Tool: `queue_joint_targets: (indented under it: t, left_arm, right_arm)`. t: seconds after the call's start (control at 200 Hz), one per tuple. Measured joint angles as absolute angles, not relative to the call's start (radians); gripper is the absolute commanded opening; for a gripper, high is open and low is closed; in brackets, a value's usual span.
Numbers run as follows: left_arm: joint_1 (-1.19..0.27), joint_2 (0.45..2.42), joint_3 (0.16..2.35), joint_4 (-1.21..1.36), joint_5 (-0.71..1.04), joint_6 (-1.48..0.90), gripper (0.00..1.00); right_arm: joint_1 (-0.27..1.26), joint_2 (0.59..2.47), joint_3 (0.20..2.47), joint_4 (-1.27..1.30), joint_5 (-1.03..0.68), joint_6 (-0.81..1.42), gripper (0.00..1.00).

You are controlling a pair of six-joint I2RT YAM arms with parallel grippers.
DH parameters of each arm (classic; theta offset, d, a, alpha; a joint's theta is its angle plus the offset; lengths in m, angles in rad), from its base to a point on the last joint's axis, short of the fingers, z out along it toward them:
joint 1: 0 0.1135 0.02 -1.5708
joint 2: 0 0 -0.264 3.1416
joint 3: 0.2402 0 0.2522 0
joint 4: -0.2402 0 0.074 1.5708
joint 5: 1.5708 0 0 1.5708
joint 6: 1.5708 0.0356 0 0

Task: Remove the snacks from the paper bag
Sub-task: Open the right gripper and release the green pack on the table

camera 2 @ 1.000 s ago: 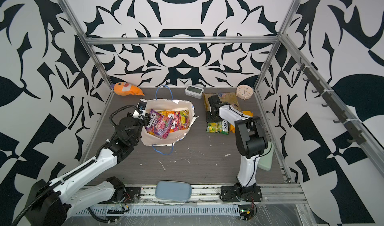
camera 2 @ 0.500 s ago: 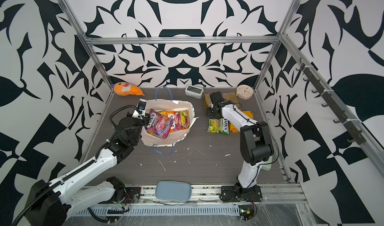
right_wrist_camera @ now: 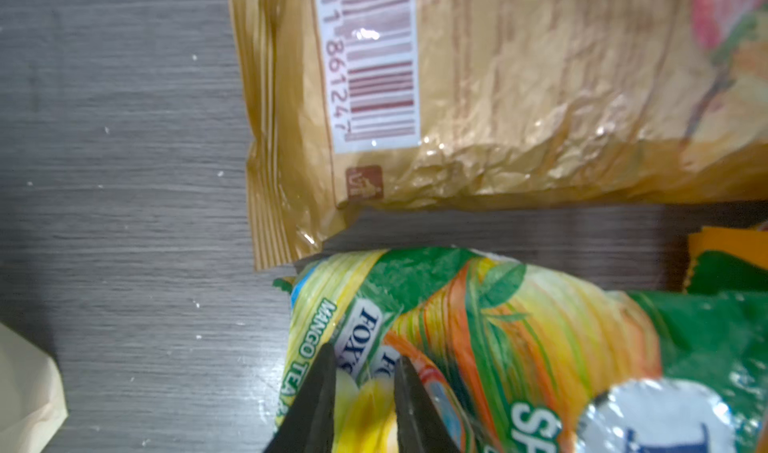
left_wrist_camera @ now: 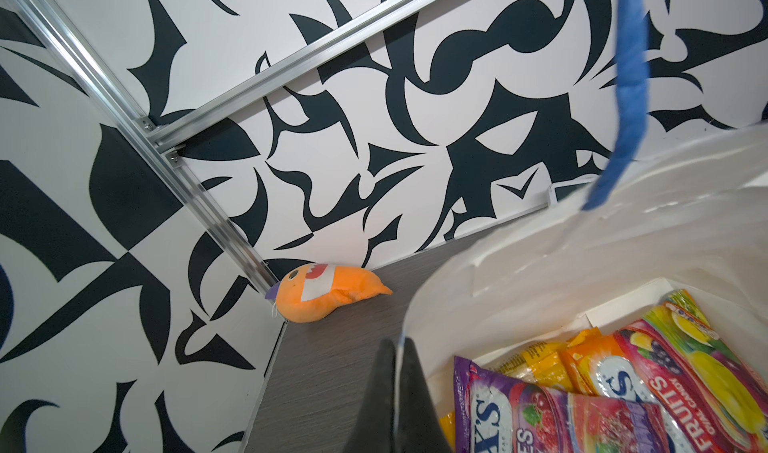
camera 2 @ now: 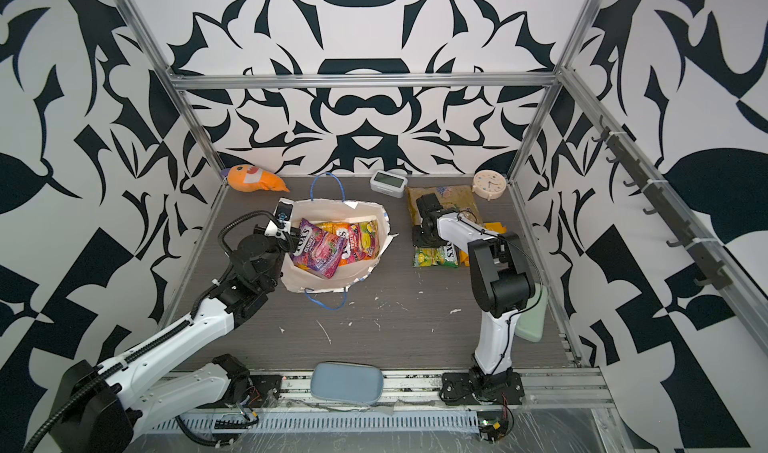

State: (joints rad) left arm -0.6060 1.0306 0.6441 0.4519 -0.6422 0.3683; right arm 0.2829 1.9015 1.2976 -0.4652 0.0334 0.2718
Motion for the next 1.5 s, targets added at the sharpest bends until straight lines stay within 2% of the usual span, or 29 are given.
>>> queue_joint_targets:
  t: [0.155, 0.4, 0.675, 0.765, 1.105, 1.33, 1.505]
  left_arm:
    - [-0.606, 1.029, 0.644, 0.448, -0.643, 0.364, 0.0]
    - [-0.606, 1.02, 0.636, 0.451, -0.642, 0.361, 0.0]
    - [-0.606, 1.02, 0.63, 0.46, -0.642, 0.36, 0.0]
    - [-0.606, 1.02, 0.63, 0.461, -0.642, 0.36, 0.0]
    - [-0.606, 1.024, 0.63, 0.461, -0.638, 0.359, 0.0]
    - [-0.606, 1.024, 0.63, 0.461, -0.635, 0.358, 0.0]
    - [-0.606, 1.033, 0.63, 0.467, -0.633, 0.358, 0.0]
  right_arm:
    - [0.283, 1.879, 1.291, -0.467, 0.026, 0.279, 0.3]
    - [0.273, 1.737, 1.287, -0.504, 0.059, 0.3, 0.34]
    - [0.173, 1.719, 1.233, -0.509, 0.083, 0.357, 0.35]
    - [0.151, 1.755, 1.223, -0.508, 0.083, 0.364, 0.45]
    - [0.151, 1.818, 1.211, -0.483, 0.071, 0.368, 0.43]
    - [0.157, 1.717, 1.21, -0.52, 0.045, 0.368, 0.49]
    - [0.197, 1.65, 1.234, -0.538, 0.003, 0.359, 0.49]
